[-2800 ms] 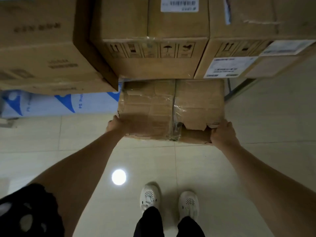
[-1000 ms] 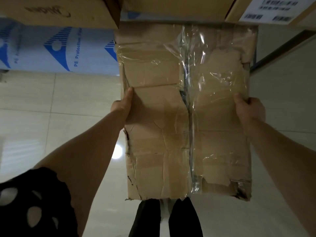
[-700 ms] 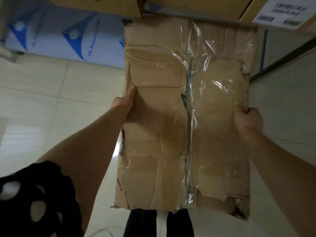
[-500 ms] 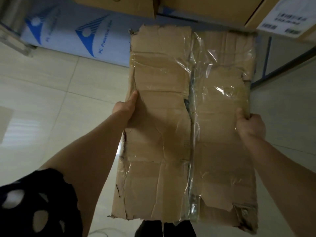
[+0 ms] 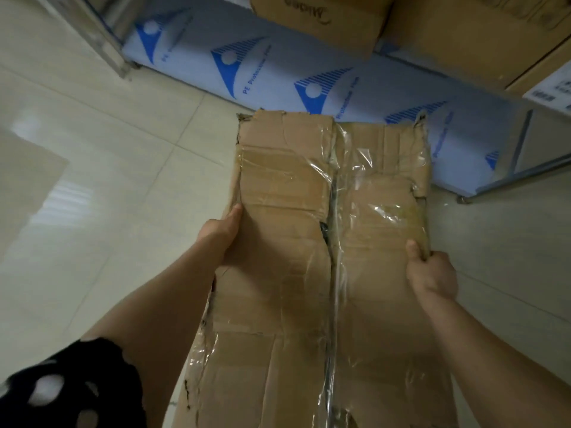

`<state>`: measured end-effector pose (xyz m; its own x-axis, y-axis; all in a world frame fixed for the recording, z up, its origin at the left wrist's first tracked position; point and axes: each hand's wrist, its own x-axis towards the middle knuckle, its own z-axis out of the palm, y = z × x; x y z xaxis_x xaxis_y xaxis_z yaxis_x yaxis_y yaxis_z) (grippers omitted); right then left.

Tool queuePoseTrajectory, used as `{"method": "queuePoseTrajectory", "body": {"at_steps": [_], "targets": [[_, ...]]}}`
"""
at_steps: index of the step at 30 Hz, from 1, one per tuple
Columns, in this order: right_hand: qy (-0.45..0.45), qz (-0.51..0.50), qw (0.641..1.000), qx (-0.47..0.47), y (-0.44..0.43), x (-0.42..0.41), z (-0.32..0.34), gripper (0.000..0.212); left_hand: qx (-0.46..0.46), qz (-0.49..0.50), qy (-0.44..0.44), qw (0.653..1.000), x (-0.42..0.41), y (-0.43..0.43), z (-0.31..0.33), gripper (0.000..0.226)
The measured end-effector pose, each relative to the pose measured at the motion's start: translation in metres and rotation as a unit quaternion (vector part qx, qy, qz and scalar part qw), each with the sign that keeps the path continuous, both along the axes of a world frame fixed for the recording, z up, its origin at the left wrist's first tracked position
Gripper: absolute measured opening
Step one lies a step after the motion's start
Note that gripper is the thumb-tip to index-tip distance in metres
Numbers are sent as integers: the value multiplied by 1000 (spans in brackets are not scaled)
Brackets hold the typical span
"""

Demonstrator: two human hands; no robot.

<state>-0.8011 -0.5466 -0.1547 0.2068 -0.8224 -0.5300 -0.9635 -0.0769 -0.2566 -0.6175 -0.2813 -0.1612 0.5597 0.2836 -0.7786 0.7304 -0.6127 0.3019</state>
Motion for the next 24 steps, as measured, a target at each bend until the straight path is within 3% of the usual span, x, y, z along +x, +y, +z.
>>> {"method": "queuePoseTrajectory", "body": {"at_steps": [11, 20, 24], "targets": [[-67, 186, 980, -5, 153, 121, 128, 59, -46, 202, -50, 977, 5, 204, 139, 83], [-162, 317, 934, -7, 320, 237, 307, 60, -83, 319, -159, 931, 36, 381, 308, 83], [-204, 369, 907, 1, 391, 284, 364, 62, -113, 371, -206, 899, 43, 452, 373, 72]]}}
